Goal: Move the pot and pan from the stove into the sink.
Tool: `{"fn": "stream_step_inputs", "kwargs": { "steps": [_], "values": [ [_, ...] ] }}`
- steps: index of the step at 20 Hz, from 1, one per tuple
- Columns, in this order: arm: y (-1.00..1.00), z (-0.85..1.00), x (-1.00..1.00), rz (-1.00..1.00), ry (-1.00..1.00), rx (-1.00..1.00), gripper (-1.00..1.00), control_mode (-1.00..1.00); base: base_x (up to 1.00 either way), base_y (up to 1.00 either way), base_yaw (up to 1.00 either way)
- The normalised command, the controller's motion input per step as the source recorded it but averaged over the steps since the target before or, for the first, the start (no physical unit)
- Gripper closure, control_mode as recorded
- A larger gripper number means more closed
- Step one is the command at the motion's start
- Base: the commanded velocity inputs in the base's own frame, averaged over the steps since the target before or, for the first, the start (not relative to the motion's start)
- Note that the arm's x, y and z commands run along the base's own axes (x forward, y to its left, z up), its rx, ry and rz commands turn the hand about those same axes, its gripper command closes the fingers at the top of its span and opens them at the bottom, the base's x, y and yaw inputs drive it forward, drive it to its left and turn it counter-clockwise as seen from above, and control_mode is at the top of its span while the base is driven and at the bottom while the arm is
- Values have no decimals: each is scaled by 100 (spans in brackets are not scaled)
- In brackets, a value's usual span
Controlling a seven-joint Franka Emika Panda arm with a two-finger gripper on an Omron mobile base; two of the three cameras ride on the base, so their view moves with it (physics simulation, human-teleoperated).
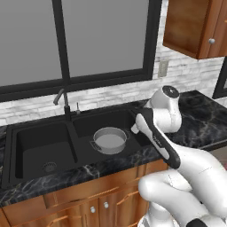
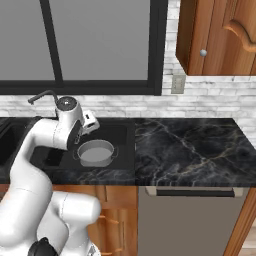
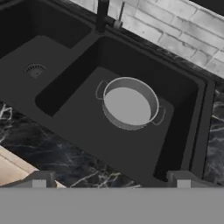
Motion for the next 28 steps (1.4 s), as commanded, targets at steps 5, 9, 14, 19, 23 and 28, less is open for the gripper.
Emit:
{"fn": "stream_step_inputs", "kwargs": {
  "steps": [5,9,14,19,23,28],
  "values": [
    [-1,4,-16,-1,-14,3,-100,-100,0,0,0],
    [0,0,-7,0,0,0,-100,-100,0,0,0],
    [0,0,0,0,0,0,-100,100,-61,-18,0],
    [0,0,0,0,0,0,-100,100,-54,-33,-9],
    [0,0,0,0,0,0,-100,100,-10,-12,-33],
    [0,0,0,0,0,0,-100,100,0,0,-46]
  ]
}}
